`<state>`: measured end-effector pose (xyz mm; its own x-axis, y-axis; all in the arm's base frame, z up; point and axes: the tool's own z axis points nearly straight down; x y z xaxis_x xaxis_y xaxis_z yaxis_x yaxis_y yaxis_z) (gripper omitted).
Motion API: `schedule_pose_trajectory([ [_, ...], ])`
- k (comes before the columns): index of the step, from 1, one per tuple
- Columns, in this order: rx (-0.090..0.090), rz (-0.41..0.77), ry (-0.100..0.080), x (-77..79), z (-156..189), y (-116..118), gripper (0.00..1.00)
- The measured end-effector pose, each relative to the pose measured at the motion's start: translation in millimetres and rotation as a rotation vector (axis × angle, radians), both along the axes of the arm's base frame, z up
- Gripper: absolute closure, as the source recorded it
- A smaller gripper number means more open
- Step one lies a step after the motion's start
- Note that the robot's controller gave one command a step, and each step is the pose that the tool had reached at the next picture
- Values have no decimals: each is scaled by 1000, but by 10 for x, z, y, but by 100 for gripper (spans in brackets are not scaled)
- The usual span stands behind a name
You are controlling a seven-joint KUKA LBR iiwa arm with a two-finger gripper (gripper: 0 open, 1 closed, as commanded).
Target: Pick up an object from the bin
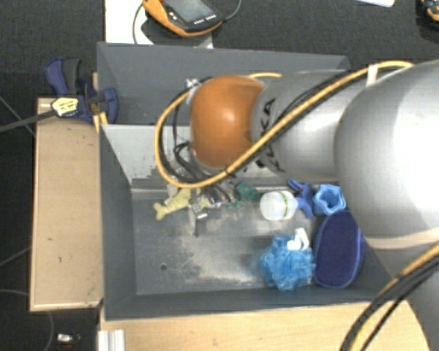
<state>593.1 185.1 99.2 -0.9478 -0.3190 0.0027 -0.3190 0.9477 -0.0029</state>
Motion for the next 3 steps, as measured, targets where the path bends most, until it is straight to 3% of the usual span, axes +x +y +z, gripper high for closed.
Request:
schedule_pose_trajectory([
  [1,10,-215,-17,-16,-283,-213,0],
  [2,6,-71,-10,-9,-298,-195,100],
  [3,5,-44,-8,-8,-286,-183,100],
])
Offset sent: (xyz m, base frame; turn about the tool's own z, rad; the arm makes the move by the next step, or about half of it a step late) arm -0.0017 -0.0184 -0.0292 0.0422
